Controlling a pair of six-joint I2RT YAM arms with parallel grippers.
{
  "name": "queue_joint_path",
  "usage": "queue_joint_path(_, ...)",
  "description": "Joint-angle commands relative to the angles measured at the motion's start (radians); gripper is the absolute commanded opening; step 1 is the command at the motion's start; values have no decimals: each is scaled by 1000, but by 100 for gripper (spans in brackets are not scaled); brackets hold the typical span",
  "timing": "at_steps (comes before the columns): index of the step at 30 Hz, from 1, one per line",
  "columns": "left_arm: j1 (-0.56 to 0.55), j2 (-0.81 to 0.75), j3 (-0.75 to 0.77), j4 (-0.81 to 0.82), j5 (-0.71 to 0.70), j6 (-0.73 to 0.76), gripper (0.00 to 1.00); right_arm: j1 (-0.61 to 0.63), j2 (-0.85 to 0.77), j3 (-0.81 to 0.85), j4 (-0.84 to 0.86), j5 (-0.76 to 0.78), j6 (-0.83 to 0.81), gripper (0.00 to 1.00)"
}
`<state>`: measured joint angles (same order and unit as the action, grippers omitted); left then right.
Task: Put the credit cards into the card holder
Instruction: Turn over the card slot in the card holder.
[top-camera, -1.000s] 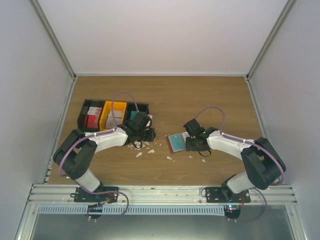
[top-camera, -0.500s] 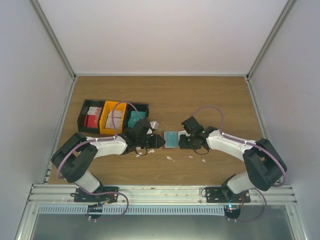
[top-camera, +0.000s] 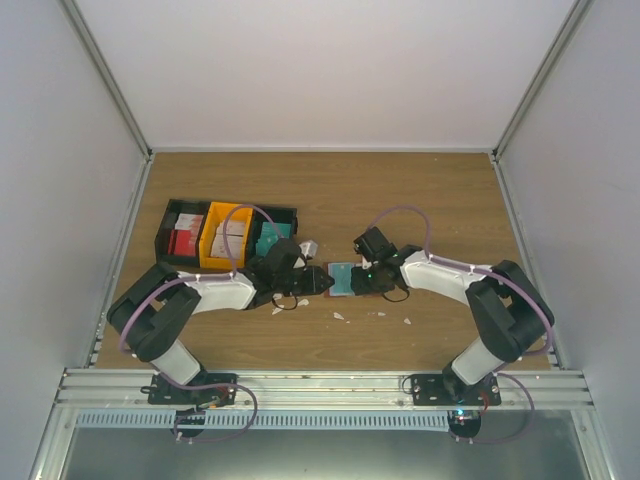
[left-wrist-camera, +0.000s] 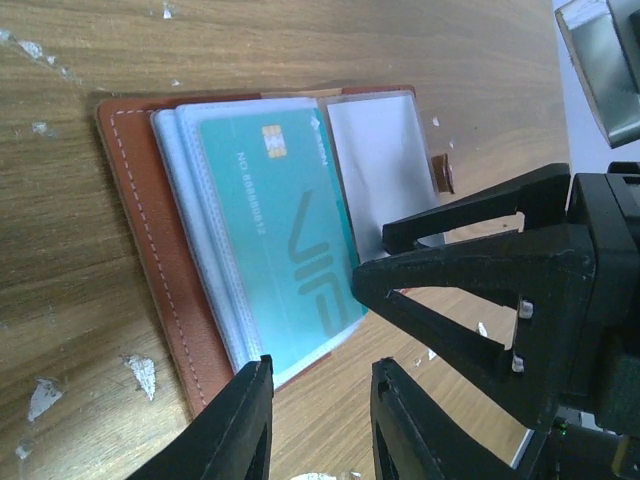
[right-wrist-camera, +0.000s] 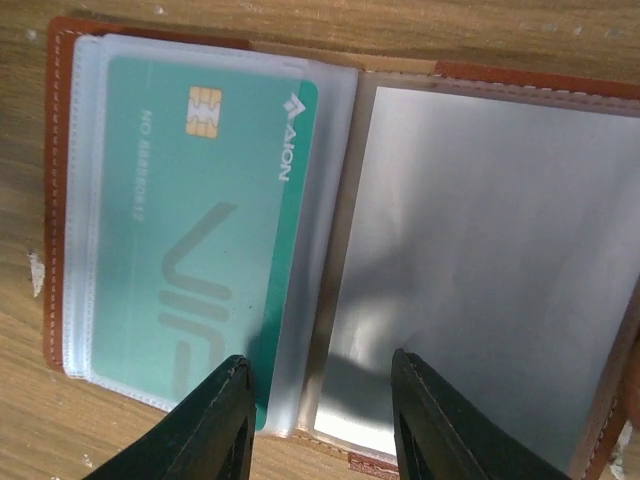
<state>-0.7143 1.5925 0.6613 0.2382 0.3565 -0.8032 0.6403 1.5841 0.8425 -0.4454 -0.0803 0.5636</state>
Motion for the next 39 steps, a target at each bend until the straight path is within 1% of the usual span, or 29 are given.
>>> queue_joint_path(1,-4,32,8,63,13,-5,30,9,26,1,3,-11,-32,39)
queue_joint_path(10,-4,73,26,80,51,-1,31,9,72,-26,-19,23,-22,31)
queue_joint_path(15,-4,96,41,86,66,3,33,9,84,-35,-5,15,-26,31)
queue_joint_path(19,-4,110,47,104,85,1,33,9,88,-34,2,9,-27,31)
queue_joint_path(28,-4,146,70,92,89,-1,33,9,95,-41,19,2,-29,31)
queue_joint_path(30,-5,153,78,96,100,3,33,8,95,-43,22,-1,-27,31)
queue_joint_path(36,-11,161,97,129,140,25,27,8,82,-42,31,-7,-23,31)
queue_joint_path(39,-21,159,109,133,148,46,27,9,74,-43,33,-9,-14,31)
